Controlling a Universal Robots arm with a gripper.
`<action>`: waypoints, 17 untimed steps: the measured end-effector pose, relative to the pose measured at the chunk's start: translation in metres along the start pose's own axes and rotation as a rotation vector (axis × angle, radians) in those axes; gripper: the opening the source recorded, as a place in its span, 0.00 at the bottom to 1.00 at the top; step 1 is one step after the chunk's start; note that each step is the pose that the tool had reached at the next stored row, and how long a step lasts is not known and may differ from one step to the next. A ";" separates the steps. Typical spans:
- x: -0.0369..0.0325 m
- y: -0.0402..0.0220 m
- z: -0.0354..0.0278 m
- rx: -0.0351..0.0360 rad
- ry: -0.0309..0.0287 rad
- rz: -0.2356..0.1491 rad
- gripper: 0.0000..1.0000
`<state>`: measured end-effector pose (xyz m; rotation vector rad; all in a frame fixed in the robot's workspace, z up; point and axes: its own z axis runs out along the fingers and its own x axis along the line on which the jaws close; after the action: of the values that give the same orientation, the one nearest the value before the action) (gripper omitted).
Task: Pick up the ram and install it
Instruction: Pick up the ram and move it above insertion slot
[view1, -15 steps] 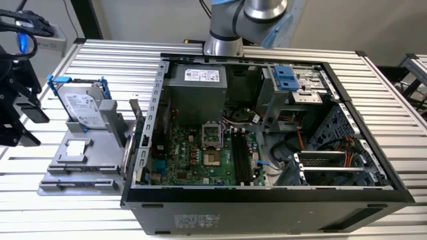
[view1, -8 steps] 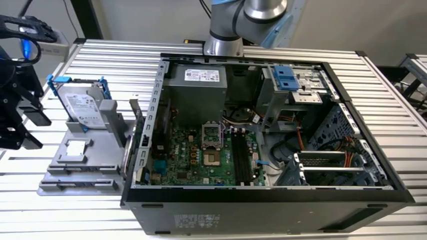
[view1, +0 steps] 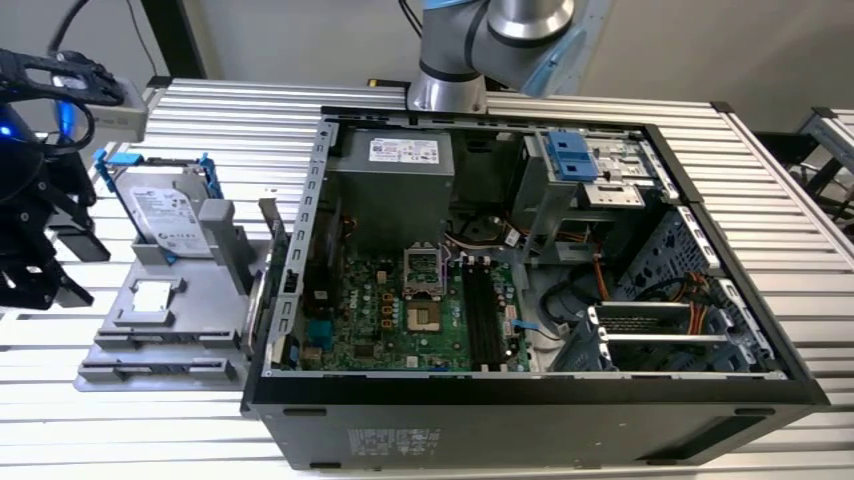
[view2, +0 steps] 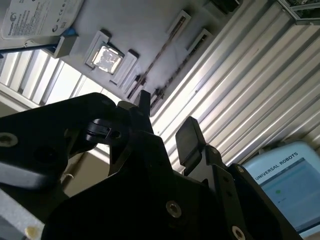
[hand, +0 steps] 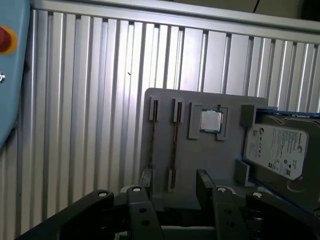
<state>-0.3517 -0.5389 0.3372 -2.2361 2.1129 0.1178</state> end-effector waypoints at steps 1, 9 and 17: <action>0.0002 0.0000 0.0018 0.0011 -0.0001 0.011 1.00; 0.0007 -0.0001 0.0065 0.0042 0.0001 0.043 1.00; 0.0015 -0.0001 0.0147 0.0043 0.0000 0.043 1.00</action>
<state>-0.3517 -0.5389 0.3225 -2.1889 2.1599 0.1153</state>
